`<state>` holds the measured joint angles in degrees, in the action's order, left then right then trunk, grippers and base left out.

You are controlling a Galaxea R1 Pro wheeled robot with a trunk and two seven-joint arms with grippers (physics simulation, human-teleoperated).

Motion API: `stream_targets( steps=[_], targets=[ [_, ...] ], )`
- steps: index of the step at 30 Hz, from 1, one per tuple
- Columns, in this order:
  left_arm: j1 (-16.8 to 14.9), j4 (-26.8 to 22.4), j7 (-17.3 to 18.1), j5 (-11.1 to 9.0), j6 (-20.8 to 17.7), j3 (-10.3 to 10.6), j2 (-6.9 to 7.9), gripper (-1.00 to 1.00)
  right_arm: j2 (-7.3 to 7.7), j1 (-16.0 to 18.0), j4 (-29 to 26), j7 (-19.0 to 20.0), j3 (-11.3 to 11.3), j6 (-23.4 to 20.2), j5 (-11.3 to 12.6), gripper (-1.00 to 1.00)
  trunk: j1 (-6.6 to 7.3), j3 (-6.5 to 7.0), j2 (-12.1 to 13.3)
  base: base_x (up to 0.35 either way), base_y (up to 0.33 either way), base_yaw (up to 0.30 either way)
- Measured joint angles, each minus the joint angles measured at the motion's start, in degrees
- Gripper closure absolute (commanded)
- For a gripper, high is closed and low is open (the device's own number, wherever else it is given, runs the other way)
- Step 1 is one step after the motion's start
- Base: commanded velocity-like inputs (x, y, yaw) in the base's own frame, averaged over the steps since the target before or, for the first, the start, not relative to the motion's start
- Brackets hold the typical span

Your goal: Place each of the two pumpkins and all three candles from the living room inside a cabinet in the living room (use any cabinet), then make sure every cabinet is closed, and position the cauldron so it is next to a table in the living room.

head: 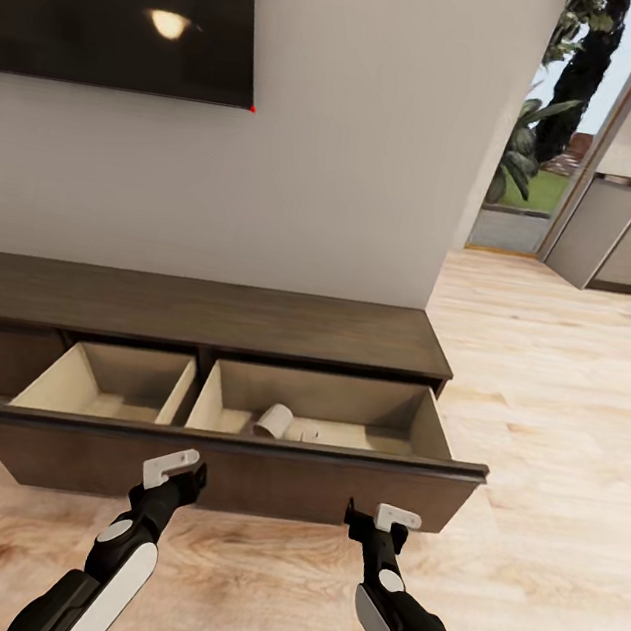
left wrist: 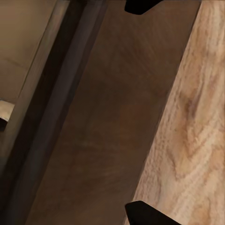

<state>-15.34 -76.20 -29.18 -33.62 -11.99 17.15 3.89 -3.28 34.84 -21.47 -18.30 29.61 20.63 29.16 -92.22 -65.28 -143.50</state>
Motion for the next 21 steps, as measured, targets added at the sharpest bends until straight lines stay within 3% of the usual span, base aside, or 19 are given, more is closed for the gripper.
stream_targets(
  steps=[12, 21],
  targets=[
    [0.00, -0.15, -0.07, -0.05, 0.01, -0.03, 0.00, -1.00, 0.00, 0.00, 0.00, 0.02, -0.03, -0.05, 0.00, -1.00, -0.01, 0.00, 0.00, 0.009, 0.000, 0.000],
    [0.00, -0.05, -0.03, 0.01, 0.00, 0.00, 0.03, -1.00, 0.00, 0.00, 0.00, 0.00, -0.05, -0.03, 0.01, -1.00, -0.25, -1.99, -0.12, 0.000, 0.000, 0.000]
  ],
)
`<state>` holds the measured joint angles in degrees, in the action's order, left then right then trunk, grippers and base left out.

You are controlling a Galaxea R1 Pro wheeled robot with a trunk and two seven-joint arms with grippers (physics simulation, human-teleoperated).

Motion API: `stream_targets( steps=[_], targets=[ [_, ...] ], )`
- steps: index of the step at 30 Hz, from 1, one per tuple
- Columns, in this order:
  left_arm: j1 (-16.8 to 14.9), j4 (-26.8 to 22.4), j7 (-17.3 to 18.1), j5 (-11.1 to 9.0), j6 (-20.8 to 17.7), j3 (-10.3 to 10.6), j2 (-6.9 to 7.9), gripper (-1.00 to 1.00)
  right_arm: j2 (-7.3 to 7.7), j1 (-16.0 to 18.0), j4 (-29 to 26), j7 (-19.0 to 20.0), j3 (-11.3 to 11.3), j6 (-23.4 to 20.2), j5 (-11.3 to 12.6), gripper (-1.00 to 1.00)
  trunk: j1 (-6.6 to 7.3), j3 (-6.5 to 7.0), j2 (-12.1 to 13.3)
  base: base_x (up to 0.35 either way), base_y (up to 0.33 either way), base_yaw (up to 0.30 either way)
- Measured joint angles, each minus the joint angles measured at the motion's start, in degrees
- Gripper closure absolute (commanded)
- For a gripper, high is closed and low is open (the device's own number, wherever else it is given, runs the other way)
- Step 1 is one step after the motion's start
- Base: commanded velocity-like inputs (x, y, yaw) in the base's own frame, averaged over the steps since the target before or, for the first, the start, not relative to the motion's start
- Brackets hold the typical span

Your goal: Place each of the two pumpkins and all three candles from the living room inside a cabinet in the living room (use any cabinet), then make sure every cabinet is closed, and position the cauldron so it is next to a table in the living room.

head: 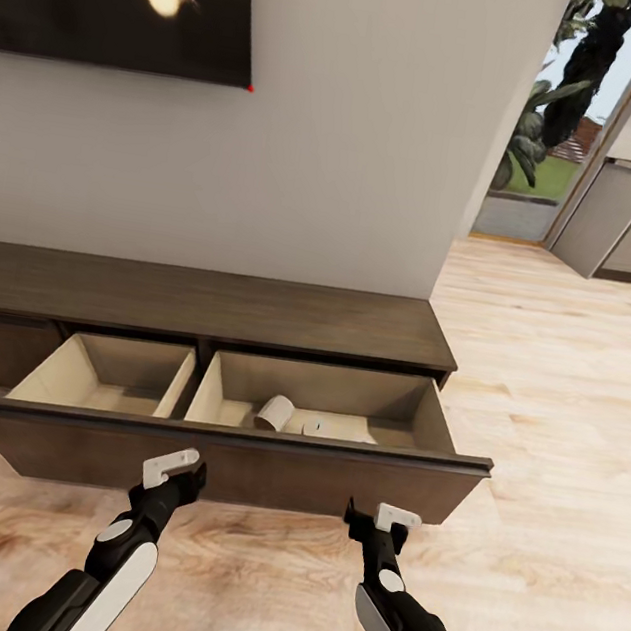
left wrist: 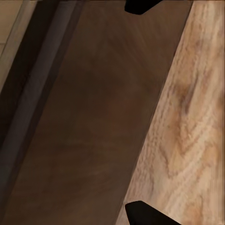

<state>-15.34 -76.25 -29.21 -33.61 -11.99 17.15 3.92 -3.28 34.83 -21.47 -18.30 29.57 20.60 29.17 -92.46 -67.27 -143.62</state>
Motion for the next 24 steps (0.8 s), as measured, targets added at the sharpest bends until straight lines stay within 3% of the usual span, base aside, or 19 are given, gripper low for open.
stream_targets(
  steps=[7, 9, 11, 13, 24],
  targets=[
    [0.00, 0.30, 0.15, 0.42, 0.08, 0.05, 0.05, -1.00, 0.00, 0.00, -0.05, 0.02, 0.00, 0.48, -0.01, -1.00, -0.18, -1.55, -0.09, 0.000, 0.000, 0.000],
    [0.00, 0.34, 0.32, 2.82, 0.04, 0.31, 0.01, -1.00, -0.03, 0.00, -0.12, 0.02, 0.00, 0.79, -0.05, -1.00, -0.23, -2.00, -0.12, 0.000, 0.000, 0.000],
    [0.00, 0.41, 0.41, 7.03, 0.07, 1.08, -0.11, -1.00, -0.01, 0.00, -0.10, 0.03, 0.00, 2.02, -0.03, -1.00, -0.23, -2.00, -0.12, 0.000, 0.000, 0.000],
    [0.01, 0.41, 0.40, 9.00, 0.10, 1.46, -0.15, -1.00, 0.00, 0.00, -0.09, 0.04, 0.02, 3.12, -0.03, -1.00, -0.23, -2.00, -0.12, 0.000, 0.000, 0.000],
    [0.09, 0.44, 0.62, 10.07, 0.10, 1.65, -0.20, -1.00, 0.01, 0.00, -0.01, 5.14, 0.60, 6.76, -2.06, -1.00, -0.23, -2.00, -0.13, 0.011, 0.000, 0.000]
  ],
)
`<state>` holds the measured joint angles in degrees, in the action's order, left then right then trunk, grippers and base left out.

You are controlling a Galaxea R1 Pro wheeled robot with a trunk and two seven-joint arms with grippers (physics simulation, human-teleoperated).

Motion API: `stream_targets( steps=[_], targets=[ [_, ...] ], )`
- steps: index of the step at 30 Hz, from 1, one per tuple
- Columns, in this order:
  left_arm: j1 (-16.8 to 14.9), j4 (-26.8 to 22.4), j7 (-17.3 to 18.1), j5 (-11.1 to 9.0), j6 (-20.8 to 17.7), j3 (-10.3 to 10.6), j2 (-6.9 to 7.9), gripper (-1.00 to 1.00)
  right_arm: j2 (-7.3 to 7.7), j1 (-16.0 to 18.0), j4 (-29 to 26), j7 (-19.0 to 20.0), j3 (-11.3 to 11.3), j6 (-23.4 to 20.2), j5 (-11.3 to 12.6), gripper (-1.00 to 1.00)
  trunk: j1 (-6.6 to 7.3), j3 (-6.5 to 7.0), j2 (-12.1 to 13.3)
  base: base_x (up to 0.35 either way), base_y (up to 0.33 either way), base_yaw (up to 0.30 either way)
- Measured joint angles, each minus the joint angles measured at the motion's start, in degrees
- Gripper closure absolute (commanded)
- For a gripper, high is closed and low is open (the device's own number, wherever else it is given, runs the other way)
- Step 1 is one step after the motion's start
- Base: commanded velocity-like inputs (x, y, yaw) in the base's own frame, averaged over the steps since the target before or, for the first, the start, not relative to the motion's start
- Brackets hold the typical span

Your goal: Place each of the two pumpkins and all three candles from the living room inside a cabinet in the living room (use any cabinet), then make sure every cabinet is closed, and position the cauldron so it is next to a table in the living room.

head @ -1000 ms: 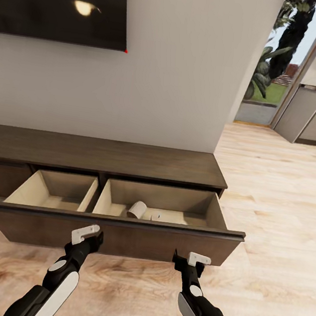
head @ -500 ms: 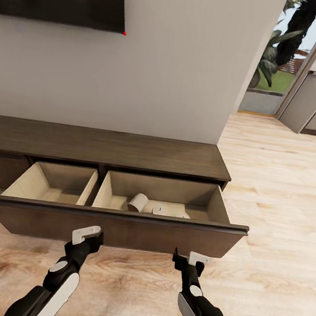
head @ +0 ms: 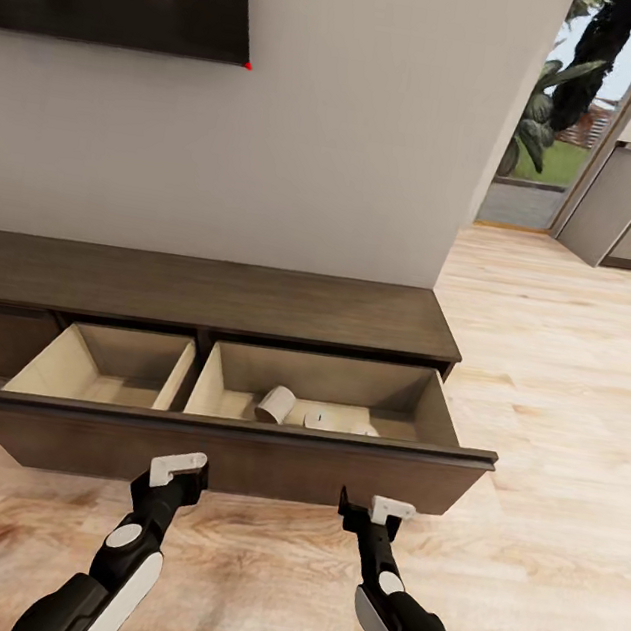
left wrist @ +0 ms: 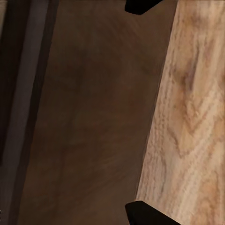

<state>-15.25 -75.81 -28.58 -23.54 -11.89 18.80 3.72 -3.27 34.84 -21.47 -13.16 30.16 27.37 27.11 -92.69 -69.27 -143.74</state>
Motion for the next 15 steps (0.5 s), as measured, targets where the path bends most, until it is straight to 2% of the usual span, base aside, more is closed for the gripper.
stream_targets(
  steps=[6, 15],
  targets=[
    [0.00, 0.01, 0.02, -0.01, -0.06, 0.00, -0.02, -1.00, -0.01, 0.00, 0.01, 0.23, 0.02, 0.06, -0.03, -1.00, 0.02, 0.00, 0.00, 0.215, 0.000, 0.000],
    [-0.02, -0.03, -0.03, -0.06, -0.06, 0.00, 0.02, -1.00, -0.01, -0.02, 0.01, 0.23, 0.12, -0.07, -0.09, -1.00, 0.01, 0.00, 0.00, 0.118, 0.000, 0.000]
  ],
)
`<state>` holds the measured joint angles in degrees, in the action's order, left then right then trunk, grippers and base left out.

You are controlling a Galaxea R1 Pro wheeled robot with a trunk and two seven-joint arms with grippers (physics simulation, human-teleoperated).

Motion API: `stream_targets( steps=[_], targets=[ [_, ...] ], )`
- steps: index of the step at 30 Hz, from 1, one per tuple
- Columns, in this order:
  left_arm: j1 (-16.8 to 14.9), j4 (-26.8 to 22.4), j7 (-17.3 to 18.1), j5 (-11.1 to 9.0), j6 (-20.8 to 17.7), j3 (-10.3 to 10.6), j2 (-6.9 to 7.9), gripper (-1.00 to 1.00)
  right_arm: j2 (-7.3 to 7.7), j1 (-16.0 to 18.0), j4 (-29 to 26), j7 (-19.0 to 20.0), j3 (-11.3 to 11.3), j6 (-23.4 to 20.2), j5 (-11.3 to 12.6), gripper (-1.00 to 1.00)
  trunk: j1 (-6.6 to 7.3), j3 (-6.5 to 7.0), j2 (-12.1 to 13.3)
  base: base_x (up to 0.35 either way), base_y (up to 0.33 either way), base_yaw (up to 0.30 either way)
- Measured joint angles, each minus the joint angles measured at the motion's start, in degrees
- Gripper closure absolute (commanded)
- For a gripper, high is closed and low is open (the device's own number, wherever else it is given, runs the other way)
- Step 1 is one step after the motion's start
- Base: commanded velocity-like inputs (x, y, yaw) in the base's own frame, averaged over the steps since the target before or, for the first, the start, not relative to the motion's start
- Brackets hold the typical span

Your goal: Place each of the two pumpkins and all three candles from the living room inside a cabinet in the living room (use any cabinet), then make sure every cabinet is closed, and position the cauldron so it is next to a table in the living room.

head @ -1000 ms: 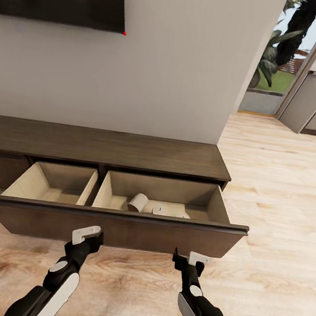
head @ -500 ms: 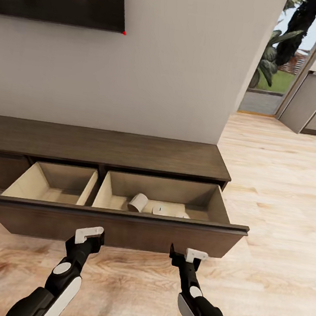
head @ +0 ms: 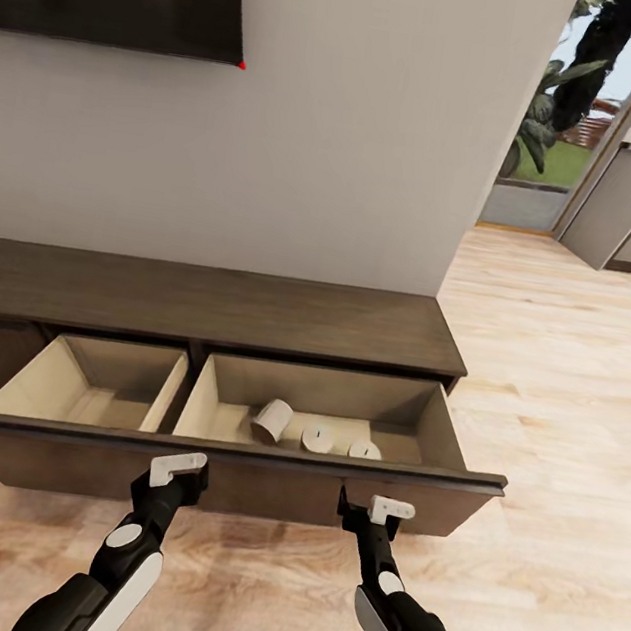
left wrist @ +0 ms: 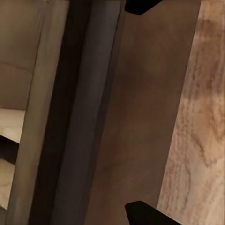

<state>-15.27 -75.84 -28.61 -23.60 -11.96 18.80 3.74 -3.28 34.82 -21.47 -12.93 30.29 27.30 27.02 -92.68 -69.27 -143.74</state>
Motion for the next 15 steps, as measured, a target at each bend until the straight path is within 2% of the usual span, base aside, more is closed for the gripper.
stream_targets(
  steps=[4, 15],
  targets=[
    [0.02, 0.02, -0.01, -0.05, 0.00, 0.00, 0.06, -1.00, 0.00, 0.00, 0.01, 0.02, 0.05, -0.02, 0.00, -1.00, 0.01, 0.00, 0.00, 0.108, 0.000, 0.000],
    [0.00, 0.01, 0.00, -0.06, -0.03, 0.00, 0.02, -1.00, -0.01, 0.00, 0.00, 0.07, 0.16, -0.07, -0.12, -1.00, 0.02, 0.00, 0.00, 0.232, 0.000, 0.000]
  ],
)
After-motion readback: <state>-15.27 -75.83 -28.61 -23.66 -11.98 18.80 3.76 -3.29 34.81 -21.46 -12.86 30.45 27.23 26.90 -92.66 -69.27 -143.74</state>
